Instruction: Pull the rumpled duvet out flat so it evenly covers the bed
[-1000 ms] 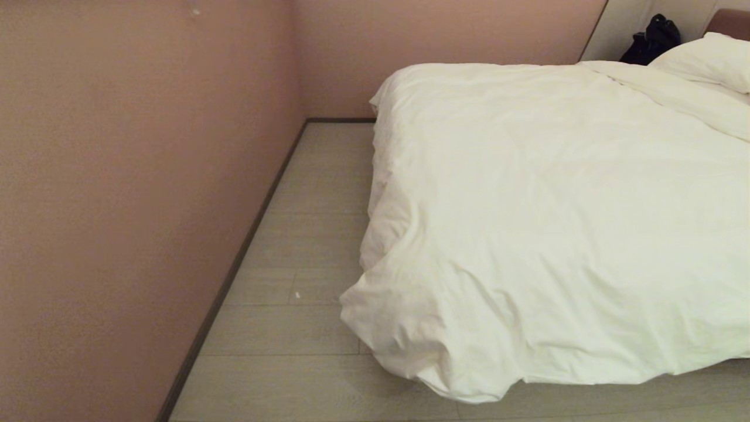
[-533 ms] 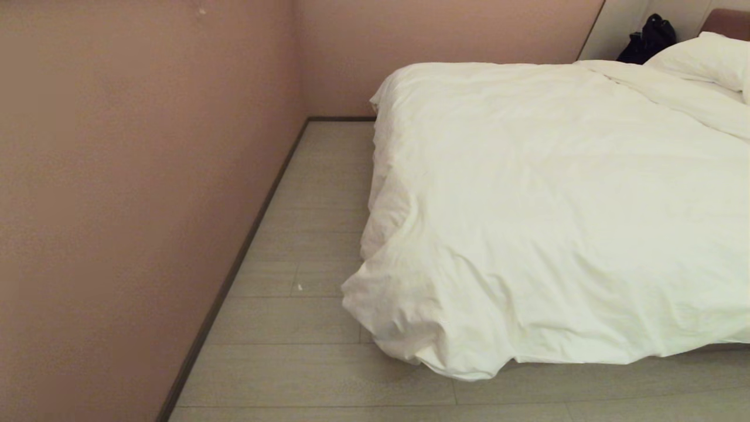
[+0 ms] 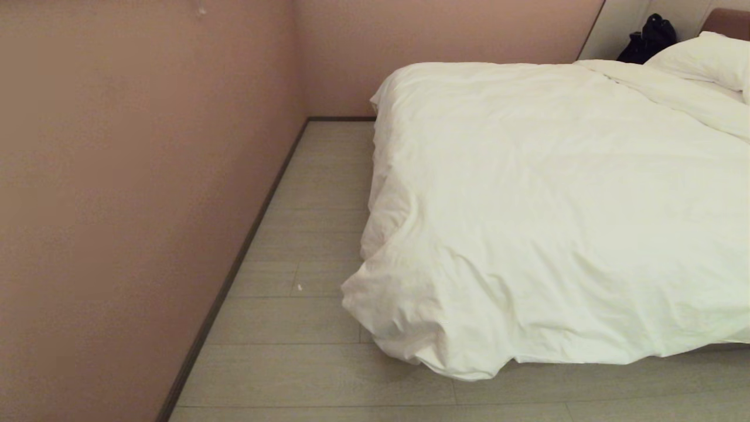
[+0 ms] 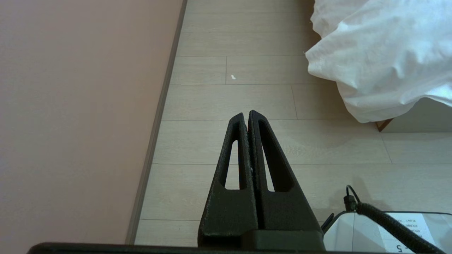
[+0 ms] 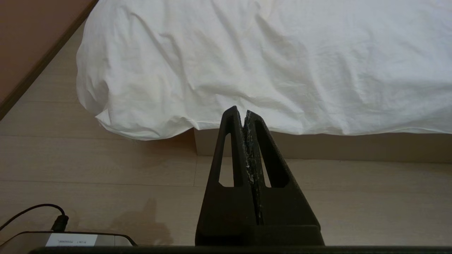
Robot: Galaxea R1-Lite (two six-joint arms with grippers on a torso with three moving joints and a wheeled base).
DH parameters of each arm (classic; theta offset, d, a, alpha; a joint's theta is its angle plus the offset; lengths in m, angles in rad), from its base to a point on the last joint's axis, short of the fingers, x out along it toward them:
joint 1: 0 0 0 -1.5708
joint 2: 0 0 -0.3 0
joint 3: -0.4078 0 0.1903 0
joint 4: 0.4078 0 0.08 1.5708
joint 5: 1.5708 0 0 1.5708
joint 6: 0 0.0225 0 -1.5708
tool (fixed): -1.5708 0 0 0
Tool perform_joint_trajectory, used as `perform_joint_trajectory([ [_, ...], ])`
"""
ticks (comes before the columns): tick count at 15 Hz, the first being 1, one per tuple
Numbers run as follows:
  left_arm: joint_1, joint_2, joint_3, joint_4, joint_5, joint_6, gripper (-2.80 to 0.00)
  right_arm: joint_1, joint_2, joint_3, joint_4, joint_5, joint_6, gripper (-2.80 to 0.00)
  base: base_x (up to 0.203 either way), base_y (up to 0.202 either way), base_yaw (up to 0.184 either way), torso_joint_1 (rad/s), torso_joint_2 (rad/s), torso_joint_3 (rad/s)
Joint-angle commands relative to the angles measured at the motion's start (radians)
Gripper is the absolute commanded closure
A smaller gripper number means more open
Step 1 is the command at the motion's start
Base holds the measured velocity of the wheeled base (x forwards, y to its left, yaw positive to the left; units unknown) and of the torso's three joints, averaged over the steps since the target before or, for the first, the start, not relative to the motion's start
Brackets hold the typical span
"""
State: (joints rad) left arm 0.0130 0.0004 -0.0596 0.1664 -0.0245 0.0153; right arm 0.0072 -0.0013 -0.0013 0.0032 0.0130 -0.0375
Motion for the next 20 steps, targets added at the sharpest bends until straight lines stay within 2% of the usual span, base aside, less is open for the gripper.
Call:
perform_joint_trajectory([
  [1,0.001,0.0,0.0,0.001,0.0,0.0,0.0,0.0,0.001,0.0,0.0,0.001,-0.001,0.0,0.0,0.0,0.0,0.0,0.0,0.0],
  [20,0.001,0.0,0.0,0.001,0.0,0.0,0.0,0.0,0.001,0.001,0.003,0.001,-0.001,0.0,0.0,0.0,0.0,0.0,0.0,0.0],
])
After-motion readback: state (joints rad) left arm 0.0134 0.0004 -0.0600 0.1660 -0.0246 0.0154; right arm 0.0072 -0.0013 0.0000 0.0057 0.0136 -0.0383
